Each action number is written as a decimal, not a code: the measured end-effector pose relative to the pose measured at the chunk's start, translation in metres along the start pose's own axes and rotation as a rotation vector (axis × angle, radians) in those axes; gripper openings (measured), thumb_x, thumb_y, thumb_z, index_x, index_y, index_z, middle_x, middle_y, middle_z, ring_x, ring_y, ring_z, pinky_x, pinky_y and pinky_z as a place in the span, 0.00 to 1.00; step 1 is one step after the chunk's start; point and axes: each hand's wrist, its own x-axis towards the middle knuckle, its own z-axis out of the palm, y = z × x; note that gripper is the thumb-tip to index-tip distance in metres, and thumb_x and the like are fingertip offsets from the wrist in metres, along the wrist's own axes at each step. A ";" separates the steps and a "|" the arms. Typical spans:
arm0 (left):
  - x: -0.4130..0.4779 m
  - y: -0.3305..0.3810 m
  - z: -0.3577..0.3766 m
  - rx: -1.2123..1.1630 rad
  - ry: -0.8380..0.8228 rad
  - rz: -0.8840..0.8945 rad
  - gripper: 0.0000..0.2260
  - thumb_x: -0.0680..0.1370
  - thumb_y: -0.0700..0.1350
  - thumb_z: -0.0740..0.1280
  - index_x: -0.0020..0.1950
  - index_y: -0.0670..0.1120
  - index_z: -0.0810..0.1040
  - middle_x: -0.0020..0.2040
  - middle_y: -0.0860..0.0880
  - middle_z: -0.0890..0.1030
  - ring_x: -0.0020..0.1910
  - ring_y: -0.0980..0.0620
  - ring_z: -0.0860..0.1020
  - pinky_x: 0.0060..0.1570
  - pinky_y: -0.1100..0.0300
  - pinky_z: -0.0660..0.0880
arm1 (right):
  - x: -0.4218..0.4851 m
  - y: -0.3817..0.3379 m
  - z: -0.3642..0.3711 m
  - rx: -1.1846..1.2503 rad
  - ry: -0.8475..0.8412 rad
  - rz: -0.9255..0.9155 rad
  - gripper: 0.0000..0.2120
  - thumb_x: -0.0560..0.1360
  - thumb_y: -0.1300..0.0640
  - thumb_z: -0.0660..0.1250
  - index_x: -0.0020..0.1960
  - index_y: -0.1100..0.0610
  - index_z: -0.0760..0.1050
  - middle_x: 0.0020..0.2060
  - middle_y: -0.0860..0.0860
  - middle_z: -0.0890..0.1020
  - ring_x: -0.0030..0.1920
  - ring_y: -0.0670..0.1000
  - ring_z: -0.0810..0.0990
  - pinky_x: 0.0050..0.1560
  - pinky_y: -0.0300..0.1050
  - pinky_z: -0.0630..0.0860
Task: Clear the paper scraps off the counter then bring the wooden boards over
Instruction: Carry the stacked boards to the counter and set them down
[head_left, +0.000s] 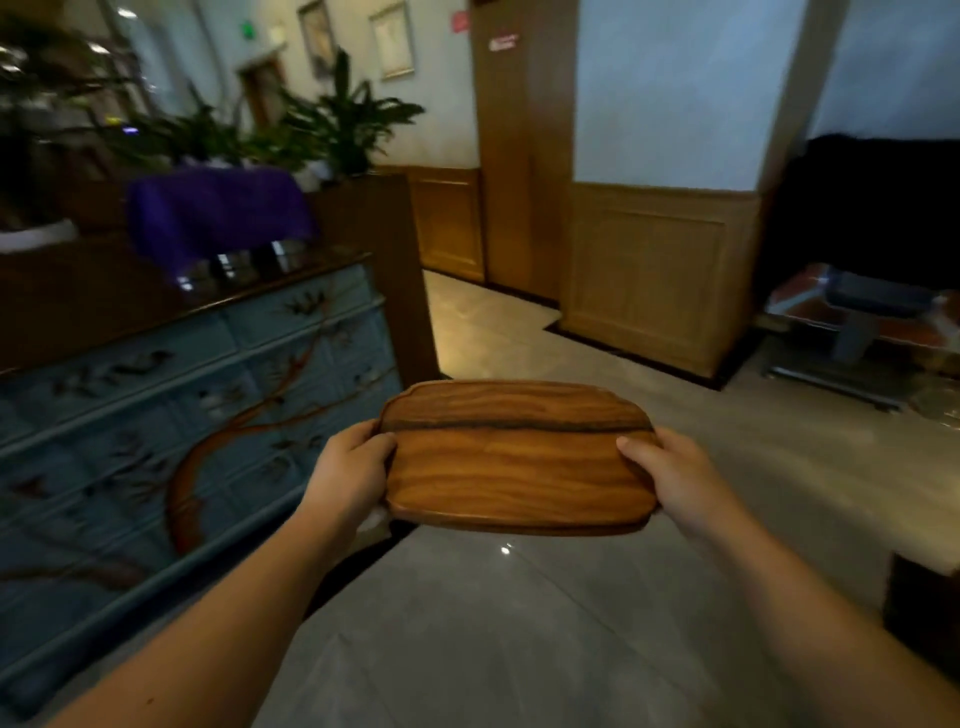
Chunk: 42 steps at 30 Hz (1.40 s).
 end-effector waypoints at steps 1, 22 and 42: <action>0.010 -0.001 -0.010 0.002 0.050 -0.010 0.10 0.78 0.41 0.60 0.42 0.48 0.80 0.37 0.39 0.80 0.30 0.47 0.79 0.32 0.54 0.75 | 0.020 -0.005 0.012 -0.010 -0.056 -0.015 0.10 0.77 0.48 0.65 0.55 0.50 0.78 0.51 0.53 0.83 0.51 0.54 0.82 0.56 0.59 0.78; 0.123 -0.072 -0.309 -0.079 0.686 -0.172 0.10 0.79 0.44 0.61 0.43 0.49 0.80 0.47 0.37 0.83 0.45 0.36 0.81 0.50 0.42 0.78 | 0.189 -0.125 0.423 -0.028 -0.685 -0.184 0.11 0.76 0.50 0.67 0.54 0.54 0.80 0.51 0.53 0.85 0.51 0.54 0.83 0.58 0.58 0.77; 0.384 -0.109 -0.557 0.008 0.734 -0.190 0.08 0.79 0.43 0.61 0.51 0.46 0.80 0.39 0.44 0.83 0.36 0.44 0.80 0.38 0.51 0.77 | 0.373 -0.199 0.747 -0.162 -0.819 -0.206 0.17 0.73 0.41 0.67 0.58 0.48 0.77 0.53 0.50 0.83 0.52 0.54 0.82 0.57 0.58 0.79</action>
